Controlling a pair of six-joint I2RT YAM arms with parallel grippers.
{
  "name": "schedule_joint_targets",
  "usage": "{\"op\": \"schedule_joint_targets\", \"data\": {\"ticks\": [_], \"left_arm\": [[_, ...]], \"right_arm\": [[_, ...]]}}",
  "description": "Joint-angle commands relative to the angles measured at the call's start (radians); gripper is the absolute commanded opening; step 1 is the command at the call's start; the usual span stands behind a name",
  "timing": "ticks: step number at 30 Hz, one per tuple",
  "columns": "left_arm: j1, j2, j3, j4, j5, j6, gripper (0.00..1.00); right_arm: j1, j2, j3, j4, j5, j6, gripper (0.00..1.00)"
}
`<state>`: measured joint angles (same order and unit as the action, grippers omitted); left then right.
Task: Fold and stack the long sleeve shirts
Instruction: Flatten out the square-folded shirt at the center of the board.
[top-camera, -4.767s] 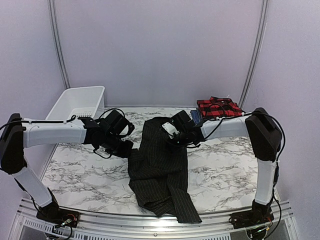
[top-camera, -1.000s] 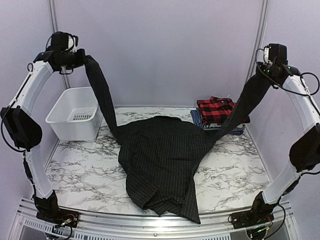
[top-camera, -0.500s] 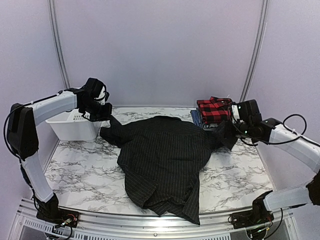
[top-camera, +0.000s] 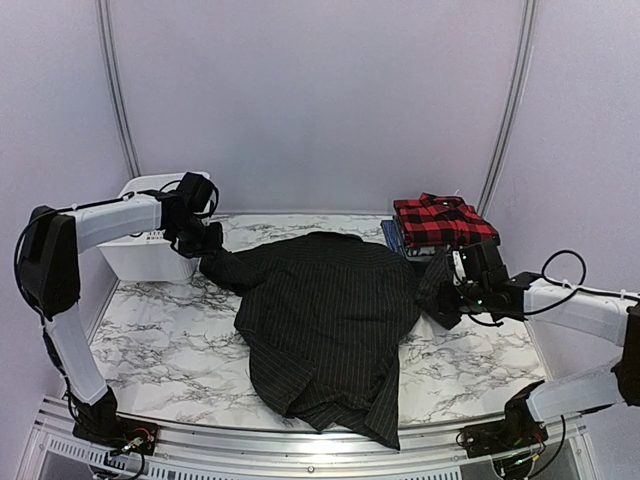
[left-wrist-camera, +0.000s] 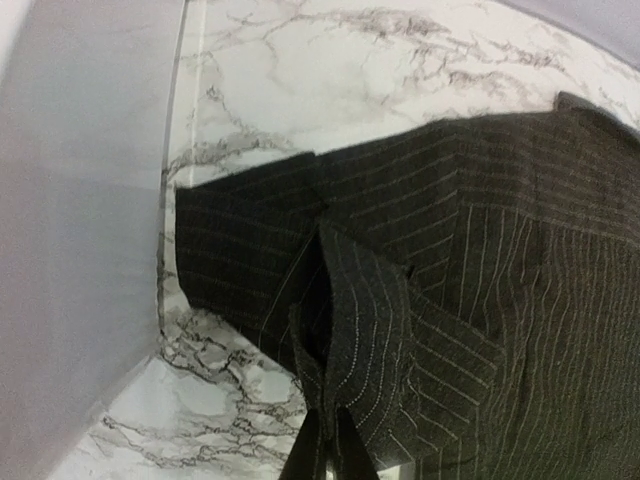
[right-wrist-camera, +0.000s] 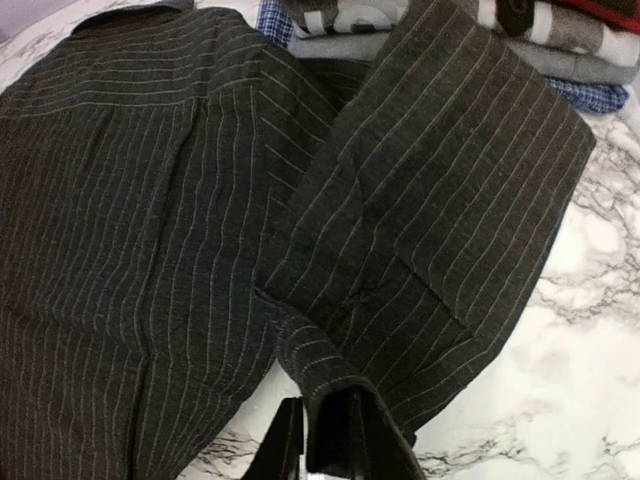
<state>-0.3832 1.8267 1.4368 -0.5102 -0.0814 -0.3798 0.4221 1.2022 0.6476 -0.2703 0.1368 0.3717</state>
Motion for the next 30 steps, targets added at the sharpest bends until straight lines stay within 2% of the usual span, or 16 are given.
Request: {"op": "schedule_joint_targets", "data": {"ticks": [1, 3, 6, 9, 12, 15, 17, 20, 22, 26, 30], "left_arm": [[-0.029, -0.079, -0.118, -0.003, -0.072, -0.041, 0.06], [-0.033, -0.116, -0.179, 0.009, -0.088, -0.056, 0.11], [-0.052, -0.181, -0.242, 0.017, -0.107, -0.068, 0.33], [-0.085, -0.256, -0.279, 0.017, -0.130, -0.070, 0.49], [-0.133, -0.329, -0.306, 0.010, -0.160, -0.080, 0.60], [-0.188, -0.405, -0.334, 0.013, -0.160, -0.128, 0.62], [-0.243, -0.401, -0.324, 0.037, -0.136, -0.146, 0.61], [-0.325, -0.320, -0.264, 0.065, -0.108, -0.148, 0.57], [-0.353, -0.251, -0.231, 0.107, -0.064, -0.150, 0.51], [-0.360, -0.109, -0.186, 0.201, 0.044, -0.162, 0.43], [-0.351, 0.037, -0.111, 0.229, 0.062, -0.137, 0.40]], "right_arm": [[0.010, -0.031, -0.011, 0.028, -0.052, -0.008, 0.28], [0.013, -0.059, -0.007, 0.009, -0.062, -0.018, 0.38], [0.026, -0.121, -0.001, -0.021, -0.061, -0.028, 0.49], [0.048, -0.168, 0.019, -0.063, -0.049, -0.038, 0.53], [0.089, -0.180, 0.077, -0.119, -0.004, -0.036, 0.55], [0.149, -0.184, 0.122, -0.122, 0.023, -0.024, 0.55], [0.182, -0.159, 0.158, -0.107, 0.014, -0.011, 0.55], [0.242, -0.066, 0.216, -0.076, 0.001, -0.008, 0.54], [0.273, 0.014, 0.244, -0.033, -0.041, -0.006, 0.52], [0.328, 0.177, 0.290, 0.028, -0.100, 0.005, 0.49], [0.353, 0.299, 0.296, 0.076, -0.181, 0.031, 0.47]]}}
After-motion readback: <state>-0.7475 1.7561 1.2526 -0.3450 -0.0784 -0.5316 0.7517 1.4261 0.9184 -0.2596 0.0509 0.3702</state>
